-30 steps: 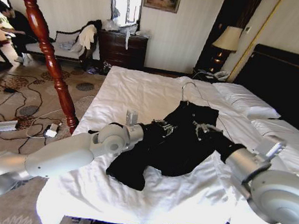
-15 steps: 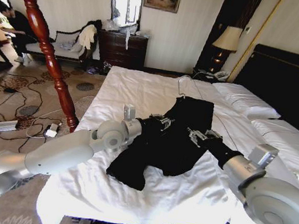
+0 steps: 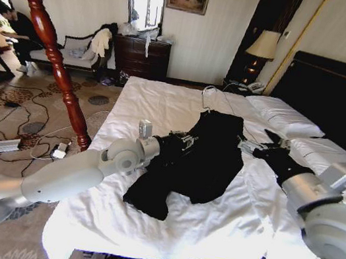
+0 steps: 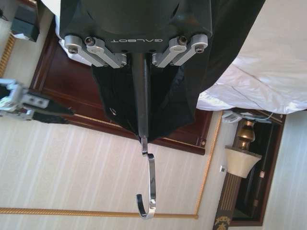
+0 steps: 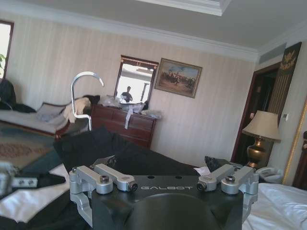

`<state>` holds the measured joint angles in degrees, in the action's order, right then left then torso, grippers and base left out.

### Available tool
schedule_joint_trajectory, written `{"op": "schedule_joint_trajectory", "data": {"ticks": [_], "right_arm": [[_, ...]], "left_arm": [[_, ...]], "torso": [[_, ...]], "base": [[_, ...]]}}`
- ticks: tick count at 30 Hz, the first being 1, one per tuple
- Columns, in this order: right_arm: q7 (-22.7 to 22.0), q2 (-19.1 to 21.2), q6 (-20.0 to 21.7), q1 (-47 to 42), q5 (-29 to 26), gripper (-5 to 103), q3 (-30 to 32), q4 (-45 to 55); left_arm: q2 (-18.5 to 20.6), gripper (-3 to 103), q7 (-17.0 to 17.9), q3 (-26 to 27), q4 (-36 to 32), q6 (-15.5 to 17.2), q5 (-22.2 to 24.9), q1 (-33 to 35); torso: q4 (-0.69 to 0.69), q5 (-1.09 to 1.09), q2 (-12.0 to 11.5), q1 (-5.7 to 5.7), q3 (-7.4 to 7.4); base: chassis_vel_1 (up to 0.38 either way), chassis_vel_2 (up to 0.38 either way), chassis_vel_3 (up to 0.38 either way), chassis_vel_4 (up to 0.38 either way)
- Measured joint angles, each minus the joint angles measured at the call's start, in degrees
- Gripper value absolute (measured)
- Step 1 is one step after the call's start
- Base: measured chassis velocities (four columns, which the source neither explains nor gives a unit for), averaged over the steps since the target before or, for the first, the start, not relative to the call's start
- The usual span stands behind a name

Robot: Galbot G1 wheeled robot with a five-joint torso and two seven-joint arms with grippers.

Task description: Pick up the clothes from the bed and hang them on the clothes hanger.

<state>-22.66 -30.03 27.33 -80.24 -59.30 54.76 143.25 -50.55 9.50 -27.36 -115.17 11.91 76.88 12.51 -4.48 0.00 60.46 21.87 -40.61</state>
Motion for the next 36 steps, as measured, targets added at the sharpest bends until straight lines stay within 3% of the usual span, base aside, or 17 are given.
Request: {"op": "schedule_joint_trajectory", "data": {"ticks": [3,5,7,13,16,20,36], "right_arm": [[3.1,1.2,-0.2,-0.1,8.3,100,-1.4,-0.3],[3.8,1.4,-0.5,-0.2,10.0,100,-1.5,-0.5],[9.0,3.4,-3.6,-0.7,22.5,100,-2.1,-3.7],[12.7,5.4,-6.0,-1.1,30.0,100,-4.1,-6.4],[15.9,6.4,-8.1,-2.3,36.9,100,-5.2,-7.9],[17.6,7.7,-9.0,-2.2,41.1,100,-6.1,-9.3],[20.2,10.8,-8.9,-1.1,47.9,100,-8.6,-11.6]], "left_arm": [[1.4,16,-0.1,0.0,-1.0,0.0,0.3,-0.1],[1.6,16,-0.1,0.0,-1.1,0.0,0.3,-0.1],[3.4,16,-0.6,0.0,-1.9,0.0,0.6,-0.2],[6.4,16,-1.6,-0.6,-3.8,0.1,1.0,-0.2],[8.1,16,-2.6,-0.7,-4.9,0.1,0.3,0.6],[8.9,16,-3.2,-0.6,-5.6,0.2,0.1,0.6],[6.2,16,-3.6,-4.9,-6.0,0.2,-0.1,-2.4]], "torso": [[0.01,0.0,0.0,0.0,0.0],[0.01,0.0,0.0,0.0,0.0],[0.02,-0.01,0.0,0.0,0.0],[0.02,0.0,0.0,0.01,0.0],[0.02,0.0,0.0,0.0,0.0],[0.01,0.01,0.0,0.0,0.0],[0.02,0.0,0.0,0.01,0.0]], "base": [[0.0,0.0,0.0,0.0],[0.0,0.0,0.0,0.0],[0.0,0.0,0.0,0.0],[0.0,0.0,0.0,0.0],[0.0,0.0,0.0,0.0],[0.0,0.0,0.0,0.0],[0.0,0.0,0.0,0.0]]}}
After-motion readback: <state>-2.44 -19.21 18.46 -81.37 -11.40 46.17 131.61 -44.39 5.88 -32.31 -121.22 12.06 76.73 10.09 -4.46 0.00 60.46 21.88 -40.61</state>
